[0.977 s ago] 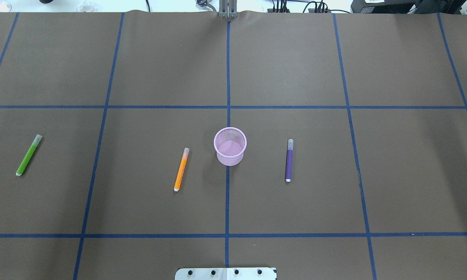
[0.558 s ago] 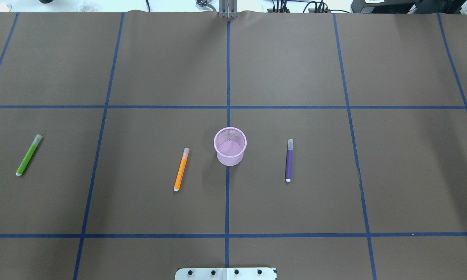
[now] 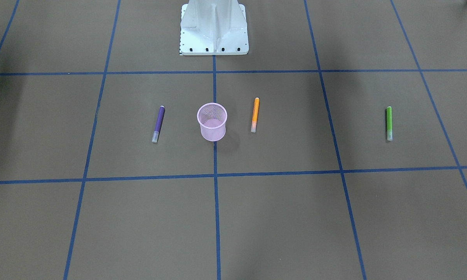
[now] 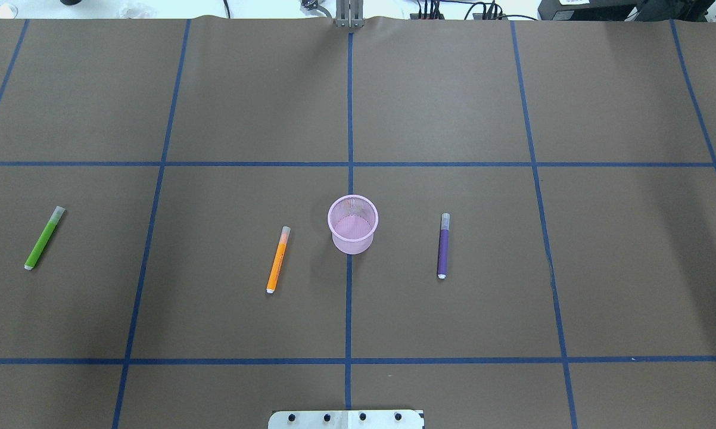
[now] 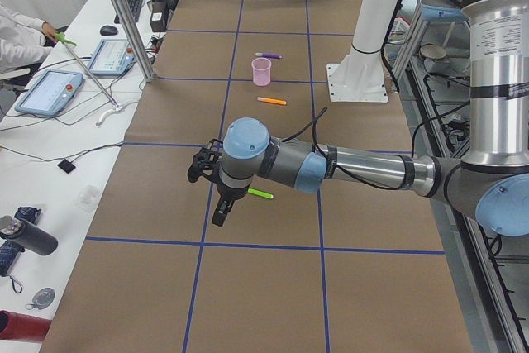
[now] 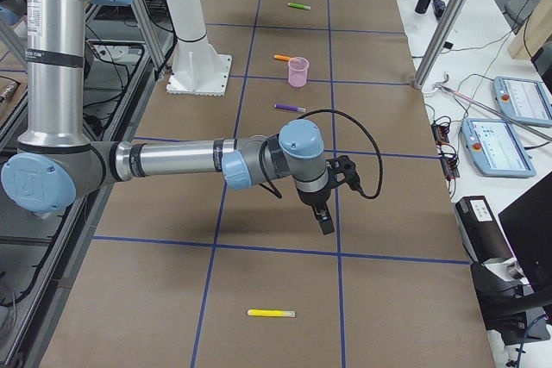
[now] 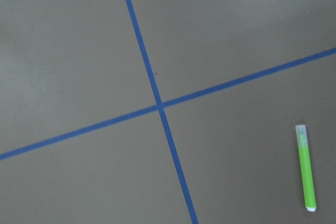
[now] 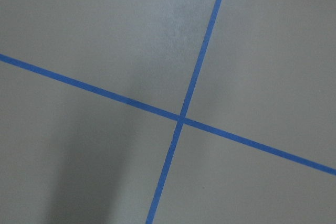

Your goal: Collect pens into pen holder

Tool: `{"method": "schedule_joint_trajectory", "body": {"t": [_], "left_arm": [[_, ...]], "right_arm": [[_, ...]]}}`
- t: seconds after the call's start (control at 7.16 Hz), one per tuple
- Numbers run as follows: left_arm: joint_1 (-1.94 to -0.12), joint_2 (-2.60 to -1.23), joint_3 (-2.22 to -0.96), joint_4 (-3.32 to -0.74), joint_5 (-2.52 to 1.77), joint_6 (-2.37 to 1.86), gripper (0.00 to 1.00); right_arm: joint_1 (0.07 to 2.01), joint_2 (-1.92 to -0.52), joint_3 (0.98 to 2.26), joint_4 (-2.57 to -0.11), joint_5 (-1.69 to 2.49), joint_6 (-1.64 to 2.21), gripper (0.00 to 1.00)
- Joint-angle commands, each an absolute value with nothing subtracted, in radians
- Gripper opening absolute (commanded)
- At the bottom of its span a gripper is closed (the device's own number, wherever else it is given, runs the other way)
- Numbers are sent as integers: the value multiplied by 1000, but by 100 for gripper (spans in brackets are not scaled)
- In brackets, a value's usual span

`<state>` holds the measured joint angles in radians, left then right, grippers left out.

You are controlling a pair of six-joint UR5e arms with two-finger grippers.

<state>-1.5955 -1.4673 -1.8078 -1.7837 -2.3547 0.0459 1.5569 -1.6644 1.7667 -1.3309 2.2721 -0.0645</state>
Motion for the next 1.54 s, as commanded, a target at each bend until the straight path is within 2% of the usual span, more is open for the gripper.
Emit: {"method": "schedule_joint_trajectory", "body": {"t": [0.0,0.42,0.7,0.84,1.12,1.26,1.4], "left_arm": [[-1534,-1485,-1789,-1871,-2374,-3,100],[-1320,-1485,-1744,-1917,-2356,-211,100],[-1193,-1497,-1589,-2204,-2260,-379,100],[-1101,-1553,-1525,-2289,-2206,-511,100],[-1017,-1604,-1490,-2296,-2152,-534,97],[-1005,-1609,-1486,-2295,-2152,-532,78],[-994,-1618,-1480,-2293,-2152,-534,64]], "right_arm": [[1554,-1661,1776,-1315,2333,-34,100],[1441,-1652,1786,-1312,2327,130,100],[1437,-1652,1787,-1310,2327,130,100],[1437,-1652,1787,-1310,2327,130,100],[1437,-1644,1786,-1312,2326,130,100],[1437,-1644,1786,-1312,2326,130,100],[1436,-1644,1784,-1312,2326,130,100]]}}
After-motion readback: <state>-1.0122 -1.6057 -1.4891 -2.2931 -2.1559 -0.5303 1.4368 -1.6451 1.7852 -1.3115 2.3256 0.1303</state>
